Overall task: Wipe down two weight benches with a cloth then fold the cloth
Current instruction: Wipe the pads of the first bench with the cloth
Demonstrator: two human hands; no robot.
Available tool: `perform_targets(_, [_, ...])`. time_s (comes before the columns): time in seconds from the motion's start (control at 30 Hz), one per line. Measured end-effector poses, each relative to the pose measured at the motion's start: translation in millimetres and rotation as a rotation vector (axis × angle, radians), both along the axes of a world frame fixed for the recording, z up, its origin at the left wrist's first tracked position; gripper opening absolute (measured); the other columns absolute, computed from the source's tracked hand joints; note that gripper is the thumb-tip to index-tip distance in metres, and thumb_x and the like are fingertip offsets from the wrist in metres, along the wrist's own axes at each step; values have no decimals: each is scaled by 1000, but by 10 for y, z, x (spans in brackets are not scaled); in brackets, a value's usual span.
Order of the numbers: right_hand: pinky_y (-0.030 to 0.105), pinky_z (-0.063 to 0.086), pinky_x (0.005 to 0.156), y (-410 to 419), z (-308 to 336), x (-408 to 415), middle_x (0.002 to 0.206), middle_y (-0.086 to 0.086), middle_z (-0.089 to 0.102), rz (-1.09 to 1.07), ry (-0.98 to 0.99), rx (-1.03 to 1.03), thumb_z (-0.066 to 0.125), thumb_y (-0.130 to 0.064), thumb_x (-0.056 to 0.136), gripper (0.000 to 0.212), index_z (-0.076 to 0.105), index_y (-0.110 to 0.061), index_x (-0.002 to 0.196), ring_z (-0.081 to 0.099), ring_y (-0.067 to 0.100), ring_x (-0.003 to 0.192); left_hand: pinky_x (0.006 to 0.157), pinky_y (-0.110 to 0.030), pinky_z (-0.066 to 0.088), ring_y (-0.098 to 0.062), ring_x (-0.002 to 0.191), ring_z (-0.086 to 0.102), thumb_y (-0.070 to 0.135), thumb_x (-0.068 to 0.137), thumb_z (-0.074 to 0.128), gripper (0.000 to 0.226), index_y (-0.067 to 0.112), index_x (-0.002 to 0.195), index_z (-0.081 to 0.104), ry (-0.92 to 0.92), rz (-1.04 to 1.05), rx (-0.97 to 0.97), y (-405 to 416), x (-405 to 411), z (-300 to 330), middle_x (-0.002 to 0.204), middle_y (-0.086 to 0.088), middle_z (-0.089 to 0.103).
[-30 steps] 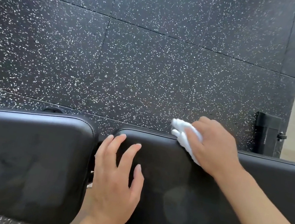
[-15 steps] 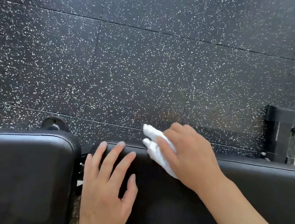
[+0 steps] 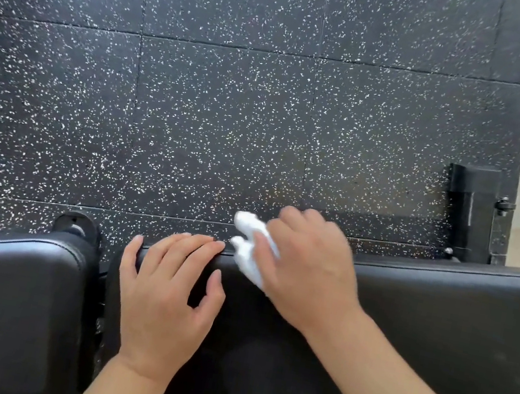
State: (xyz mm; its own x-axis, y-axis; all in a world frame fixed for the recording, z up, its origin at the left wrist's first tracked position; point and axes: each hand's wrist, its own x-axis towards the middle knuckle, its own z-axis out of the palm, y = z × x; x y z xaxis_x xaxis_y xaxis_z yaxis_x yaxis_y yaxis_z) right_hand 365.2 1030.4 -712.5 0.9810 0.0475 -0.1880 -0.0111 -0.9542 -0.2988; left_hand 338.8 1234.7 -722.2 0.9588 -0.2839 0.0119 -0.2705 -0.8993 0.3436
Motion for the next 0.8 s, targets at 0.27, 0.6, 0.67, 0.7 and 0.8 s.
perform_targets(0.27, [42,38,60,-289,-3,-112,78,1,52,10,-63,130,48,-37,105,39,56,-16,74,43,25,71,115,-58,35,-21,114,66,36,99,55,32,23,120,75,55,-51,-6,-287,8,53,123,10,72])
perform_targets(0.6, [44,38,60,-1635,58,-461,74,1,49,-219,-84,-106,44,-41,101,41,60,-18,71,45,30,69,95,-43,44,-19,107,69,34,103,54,29,25,117,76,-42,-83,-27,-869,-56,-67,118,11,75])
perform_targets(0.67, [40,31,61,-1294,61,-396,76,-1,50,-182,-96,-183,47,-47,99,33,68,-26,85,47,30,73,95,-43,44,-19,107,69,34,103,53,29,25,117,76,-42,-78,-13,-864,-62,-74,118,10,75])
perform_targets(0.7, [39,27,61,-1065,52,-351,75,-1,50,-163,-100,-173,50,-47,97,28,69,-29,88,48,30,73,94,-43,43,-19,106,69,34,102,52,29,25,117,76,-39,-80,-2,-861,-56,-70,117,10,74])
perform_targets(0.8, [38,26,63,-555,25,-219,75,0,52,-124,-102,-25,58,-37,95,30,61,-20,71,45,26,71,92,-42,42,-22,103,68,34,100,51,29,23,113,74,-10,-83,36,-867,-44,-49,113,8,74])
